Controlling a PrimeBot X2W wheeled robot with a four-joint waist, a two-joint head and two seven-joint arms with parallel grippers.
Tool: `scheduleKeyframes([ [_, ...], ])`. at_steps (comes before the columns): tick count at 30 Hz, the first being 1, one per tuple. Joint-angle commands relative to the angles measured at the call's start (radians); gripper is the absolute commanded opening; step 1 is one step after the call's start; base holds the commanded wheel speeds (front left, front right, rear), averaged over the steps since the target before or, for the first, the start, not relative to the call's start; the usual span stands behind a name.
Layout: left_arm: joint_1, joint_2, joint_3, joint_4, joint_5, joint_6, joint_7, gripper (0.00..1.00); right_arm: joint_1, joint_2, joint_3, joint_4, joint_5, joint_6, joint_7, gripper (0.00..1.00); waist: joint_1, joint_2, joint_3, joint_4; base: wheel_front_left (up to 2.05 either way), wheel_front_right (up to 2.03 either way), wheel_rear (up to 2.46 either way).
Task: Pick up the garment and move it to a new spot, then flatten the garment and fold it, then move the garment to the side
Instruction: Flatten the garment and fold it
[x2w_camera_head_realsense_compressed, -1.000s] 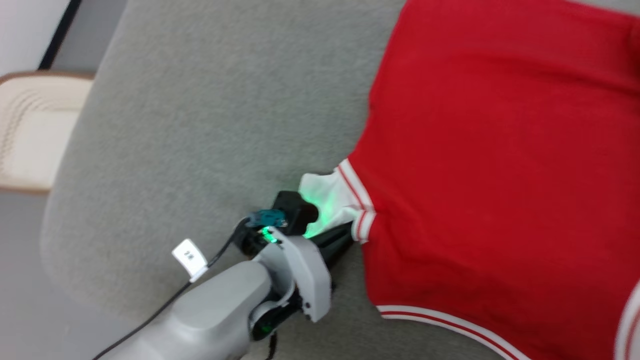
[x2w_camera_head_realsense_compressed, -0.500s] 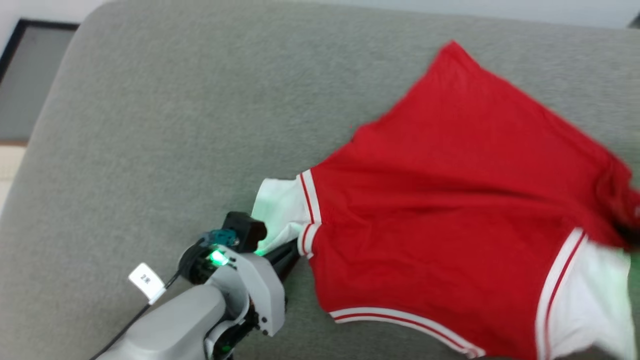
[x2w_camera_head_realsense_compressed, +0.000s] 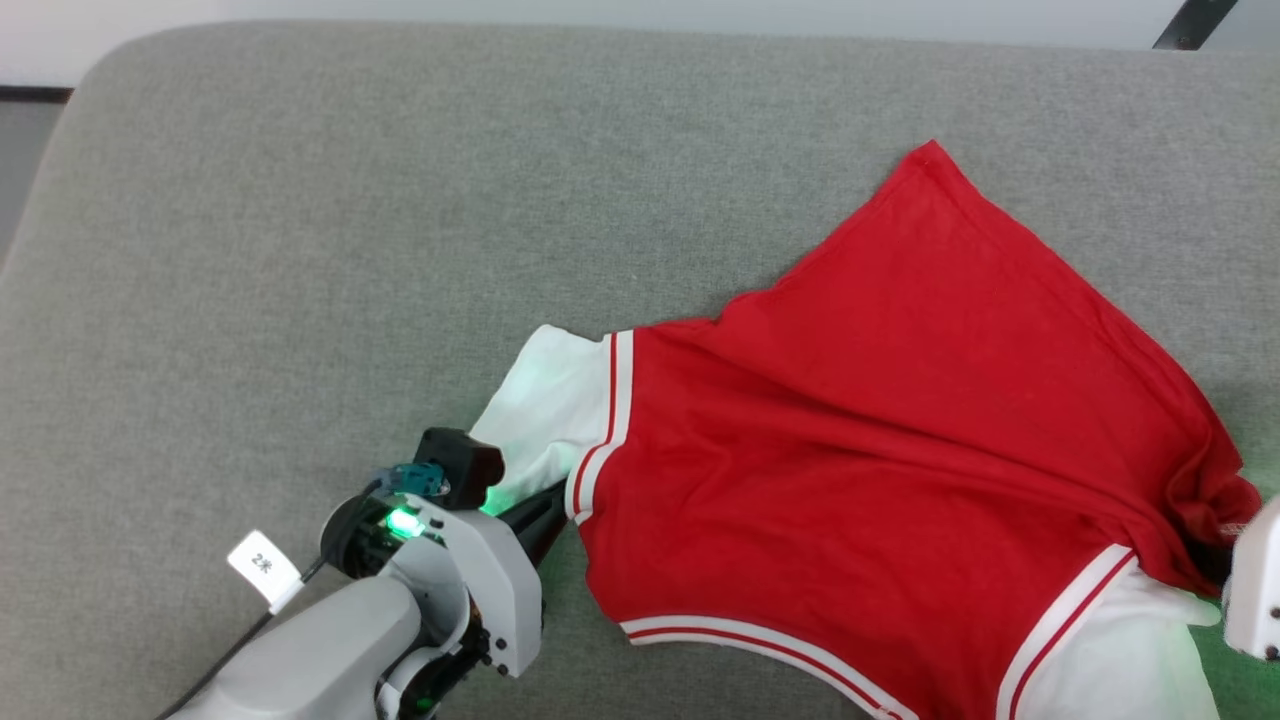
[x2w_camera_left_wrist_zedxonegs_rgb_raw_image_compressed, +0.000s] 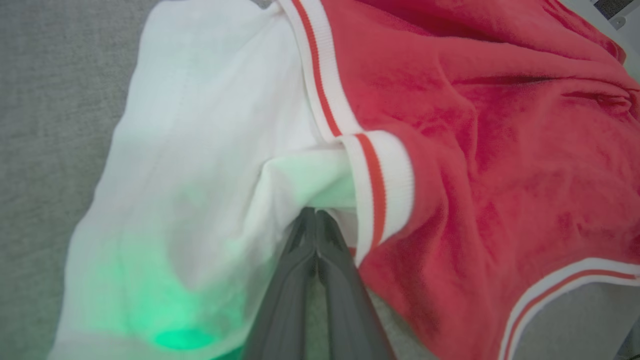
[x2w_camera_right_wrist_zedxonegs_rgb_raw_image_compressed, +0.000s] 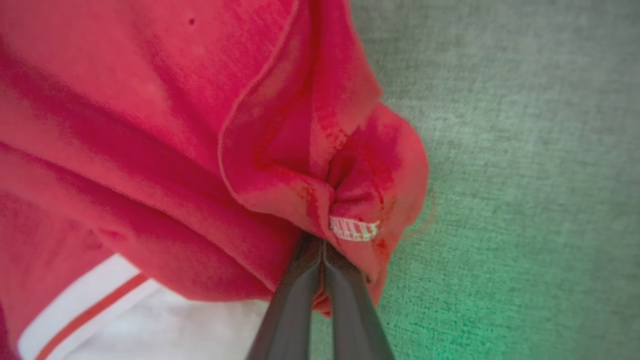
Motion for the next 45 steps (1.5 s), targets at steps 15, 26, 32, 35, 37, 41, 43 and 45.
scheduleKeyframes([
  [15, 0.057, 0.016, -0.013, -0.01, -0.025, 0.024, 0.011, 0.0, -0.016, -0.011, -0.02, -0.165, -0.023, -0.006, -0.014, 1.0, 0.0, 0.0, -0.066, -0.037, 0.0, 0.0, 0.0],
  [26, 0.033, -0.012, -0.016, -0.027, -0.013, 0.023, 0.006, 0.0, -0.037, -0.071, 0.073, -0.431, -0.145, -0.006, -0.466, 1.0, 0.0, 0.0, -0.051, 0.016, 0.0, 0.0, 0.0],
  [32, 0.005, -0.056, -0.027, -0.01, 0.0, 0.001, 0.001, 0.0, -0.215, -0.091, 0.174, -0.245, -0.19, -0.006, -0.633, 1.0, 0.0, 0.0, -0.026, 0.078, 0.0, 0.0, 0.0],
  [35, -0.013, -0.087, -0.038, 0.004, 0.009, -0.015, 0.003, 0.0, -0.331, -0.111, 0.231, -0.109, -0.169, -0.006, -0.596, 1.0, 0.0, 0.0, -0.009, 0.118, 0.0, 0.0, 0.0],
  [37, -0.026, -0.109, -0.044, 0.017, 0.012, -0.026, 0.001, 0.0, -0.404, -0.124, 0.281, -0.019, -0.147, -0.006, -0.541, 1.0, 0.0, 0.0, 0.003, 0.146, 0.0, 0.0, 0.0],
  [41, -0.049, -0.154, -0.052, 0.048, 0.021, -0.048, -0.007, 0.0, -0.553, -0.145, 0.382, 0.147, -0.059, -0.006, -0.384, 1.0, 0.0, 0.0, 0.025, 0.198, 0.0, 0.0, 0.0],
  [43, -0.057, -0.175, -0.055, 0.064, 0.022, -0.06, -0.01, 0.0, -0.612, -0.147, 0.42, 0.222, -0.005, -0.006, -0.288, 1.0, 0.0, 0.0, 0.034, 0.219, 0.0, 0.0, 0.0],
  [45, -0.069, -0.196, -0.058, 0.081, 0.025, -0.072, -0.014, 0.0, -0.672, -0.149, 0.451, 0.284, 0.04, -0.006, -0.198, 1.0, 0.0, 0.0, 0.046, 0.239, 0.0, 0.0, 0.0],
])
